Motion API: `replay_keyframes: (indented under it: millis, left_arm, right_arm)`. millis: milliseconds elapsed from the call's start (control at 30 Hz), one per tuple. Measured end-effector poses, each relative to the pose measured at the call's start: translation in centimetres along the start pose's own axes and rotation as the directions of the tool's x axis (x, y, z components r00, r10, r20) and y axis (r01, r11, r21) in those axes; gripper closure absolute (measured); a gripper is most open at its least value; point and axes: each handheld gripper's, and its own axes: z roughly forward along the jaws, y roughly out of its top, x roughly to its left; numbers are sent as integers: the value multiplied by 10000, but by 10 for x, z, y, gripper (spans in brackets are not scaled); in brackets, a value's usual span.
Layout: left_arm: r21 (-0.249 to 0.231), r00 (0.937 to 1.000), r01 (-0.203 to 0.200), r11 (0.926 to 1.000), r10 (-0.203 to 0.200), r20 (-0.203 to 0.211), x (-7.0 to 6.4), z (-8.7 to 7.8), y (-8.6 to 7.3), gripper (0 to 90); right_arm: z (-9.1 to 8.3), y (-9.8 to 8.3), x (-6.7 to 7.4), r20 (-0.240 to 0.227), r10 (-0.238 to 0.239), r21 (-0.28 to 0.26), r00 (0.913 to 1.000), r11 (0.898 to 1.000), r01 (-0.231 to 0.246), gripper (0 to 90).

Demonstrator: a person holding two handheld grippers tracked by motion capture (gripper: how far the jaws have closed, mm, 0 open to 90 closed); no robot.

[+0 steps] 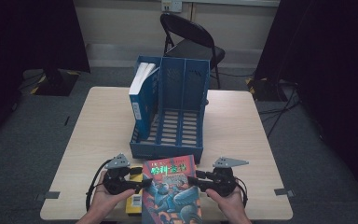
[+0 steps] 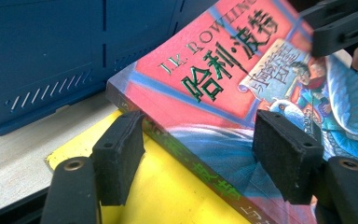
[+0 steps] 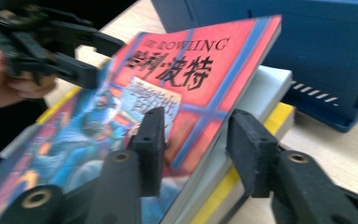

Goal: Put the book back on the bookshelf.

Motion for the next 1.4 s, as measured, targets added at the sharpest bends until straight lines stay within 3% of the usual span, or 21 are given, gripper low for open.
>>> replay_keyframes:
  millis: [333,633,967,1067,1300,1400]
  left_arm:
    - [-75,10000,3,10000,-3,-12,0,0,0,334]
    - [-155,9999,110,9998,-111,-90,1,2,0,332]
    - [-310,9999,130,9994,-131,-29,2,2,-1,326]
    - [-354,10000,81,9993,-82,-34,2,3,-1,321]
    - [-307,9989,467,9984,-466,55,4,2,1,321]
    - [-310,9986,524,9981,-522,87,4,3,1,313]
  right_arm:
    - [20,13,-4,33,-159,-101,9999,9998,159,515]
    - [16,9,3,-782,-162,343,9968,9992,189,555]
    - [43,30,-2,-1007,-146,576,9948,9981,205,559]
    - [46,31,0,-1158,-100,641,9932,9978,175,607]
    - [37,33,3,-1859,23,328,9826,9995,39,779]
    - [35,36,6,-1874,-238,204,9820,9994,282,800]
